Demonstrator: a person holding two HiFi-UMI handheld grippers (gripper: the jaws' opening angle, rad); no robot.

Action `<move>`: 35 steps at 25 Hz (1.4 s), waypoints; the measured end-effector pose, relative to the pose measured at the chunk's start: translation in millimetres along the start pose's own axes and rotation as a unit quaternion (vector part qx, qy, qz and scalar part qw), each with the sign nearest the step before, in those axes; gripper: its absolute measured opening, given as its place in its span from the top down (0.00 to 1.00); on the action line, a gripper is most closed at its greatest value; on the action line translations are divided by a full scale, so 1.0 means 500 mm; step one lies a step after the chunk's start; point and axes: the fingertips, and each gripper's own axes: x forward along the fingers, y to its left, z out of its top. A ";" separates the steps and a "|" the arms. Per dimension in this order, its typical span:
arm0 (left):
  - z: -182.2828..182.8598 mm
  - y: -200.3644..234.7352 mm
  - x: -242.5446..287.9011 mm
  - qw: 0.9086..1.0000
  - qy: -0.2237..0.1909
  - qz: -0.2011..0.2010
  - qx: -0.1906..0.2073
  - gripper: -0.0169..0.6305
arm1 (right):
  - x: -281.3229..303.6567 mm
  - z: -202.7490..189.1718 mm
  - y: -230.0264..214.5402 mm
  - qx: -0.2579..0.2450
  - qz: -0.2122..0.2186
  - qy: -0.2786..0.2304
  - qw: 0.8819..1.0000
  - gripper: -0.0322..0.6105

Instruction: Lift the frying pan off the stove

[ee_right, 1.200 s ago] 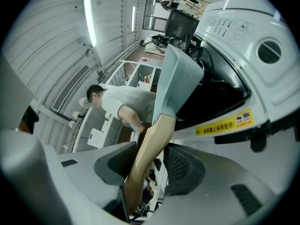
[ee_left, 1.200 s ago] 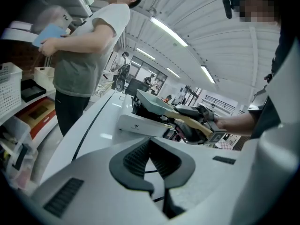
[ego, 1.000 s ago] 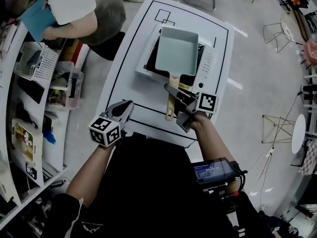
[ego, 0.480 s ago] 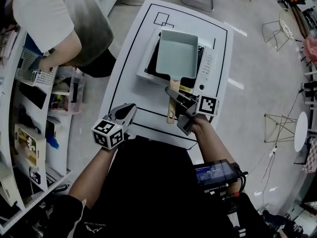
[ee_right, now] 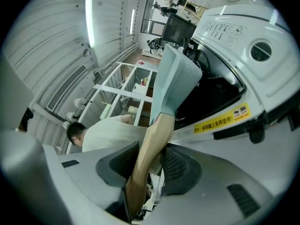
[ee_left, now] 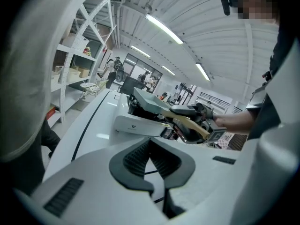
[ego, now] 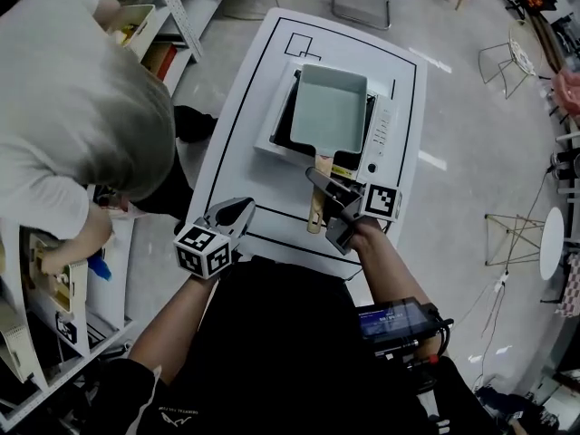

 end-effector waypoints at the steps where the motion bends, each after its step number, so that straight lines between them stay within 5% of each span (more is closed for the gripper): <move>1: 0.001 -0.001 0.001 1.000 0.000 -0.001 0.001 0.96 | 0.000 -0.001 -0.001 -0.003 -0.002 0.002 1.000 0.70; 17: 0.012 0.001 0.016 1.000 0.009 -0.023 0.009 0.96 | 0.000 0.000 -0.009 0.004 -0.022 -0.008 1.000 0.72; 23: 0.020 0.000 0.023 0.999 0.009 -0.033 0.013 0.96 | 0.006 0.007 0.020 -0.019 0.012 -0.015 1.000 0.72; 35: 0.032 -0.004 0.024 0.997 0.017 -0.065 0.033 0.96 | -0.012 0.014 0.037 0.001 0.008 -0.063 0.998 0.72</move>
